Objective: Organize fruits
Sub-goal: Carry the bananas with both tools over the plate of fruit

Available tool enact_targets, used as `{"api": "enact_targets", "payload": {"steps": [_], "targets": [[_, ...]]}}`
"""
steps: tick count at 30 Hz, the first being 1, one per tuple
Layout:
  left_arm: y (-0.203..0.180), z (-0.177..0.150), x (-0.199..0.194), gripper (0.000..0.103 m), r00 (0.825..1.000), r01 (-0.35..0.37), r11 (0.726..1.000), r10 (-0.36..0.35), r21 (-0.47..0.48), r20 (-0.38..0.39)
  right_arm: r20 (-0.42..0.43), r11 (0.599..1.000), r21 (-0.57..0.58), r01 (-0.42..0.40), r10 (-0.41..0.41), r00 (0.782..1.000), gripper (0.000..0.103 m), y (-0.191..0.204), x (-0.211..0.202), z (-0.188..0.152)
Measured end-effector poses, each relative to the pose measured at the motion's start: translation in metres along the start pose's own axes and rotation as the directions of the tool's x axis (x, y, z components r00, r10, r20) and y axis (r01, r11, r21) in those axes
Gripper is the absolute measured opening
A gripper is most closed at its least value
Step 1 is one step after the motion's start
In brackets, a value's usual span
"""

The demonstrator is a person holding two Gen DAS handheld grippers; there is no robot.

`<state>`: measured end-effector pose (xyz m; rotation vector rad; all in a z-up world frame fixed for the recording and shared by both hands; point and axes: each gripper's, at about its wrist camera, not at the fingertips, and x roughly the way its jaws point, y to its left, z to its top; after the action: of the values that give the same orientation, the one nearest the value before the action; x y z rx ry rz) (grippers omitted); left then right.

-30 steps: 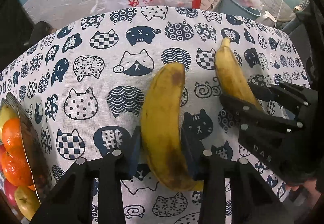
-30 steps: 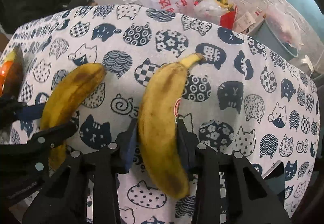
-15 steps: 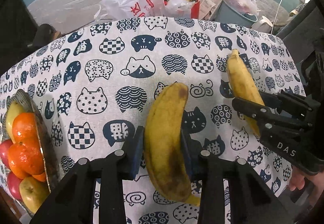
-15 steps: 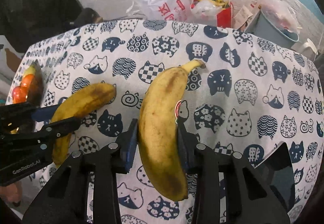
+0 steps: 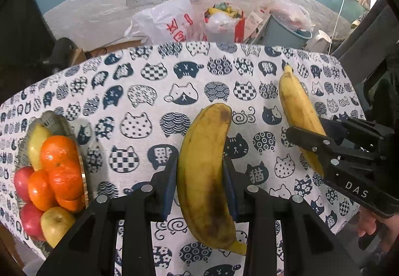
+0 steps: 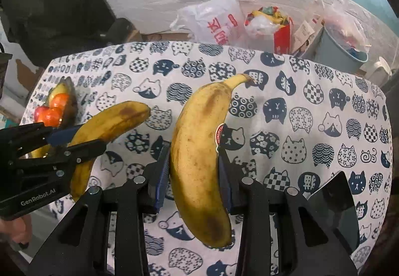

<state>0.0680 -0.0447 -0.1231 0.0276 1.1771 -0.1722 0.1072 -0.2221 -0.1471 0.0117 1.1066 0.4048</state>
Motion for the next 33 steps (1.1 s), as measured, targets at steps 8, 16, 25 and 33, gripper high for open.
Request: {"api": "enact_targets", "payload": {"steps": [8,16,25,33], "targets": [[0.011,-0.003,-0.04,0.035,0.997,-0.019,1.0,0.02,-0.019,0.07,0.032,0.999,-0.028,-0.035,0.036,0.999,0.034,0.023,-0.019,0.007],[0.03,-0.013,-0.069,0.035,0.992,-0.037,0.998,0.043,-0.048,0.117,0.057,0.995,-0.066,-0.07,0.074,0.996,0.034,0.051,-0.033,0.014],[0.061,-0.024,-0.094,0.035,0.984,-0.066,0.994,0.079,-0.087,0.159,0.064,0.986,-0.12,-0.119,0.127,0.99,0.034,0.095,-0.037,0.026],[0.099,-0.034,-0.104,0.035,0.981,-0.069,0.984,0.096,-0.163,0.166,0.049,0.974,-0.164,-0.157,0.167,0.985,0.034,0.135,-0.029,0.036]]}}
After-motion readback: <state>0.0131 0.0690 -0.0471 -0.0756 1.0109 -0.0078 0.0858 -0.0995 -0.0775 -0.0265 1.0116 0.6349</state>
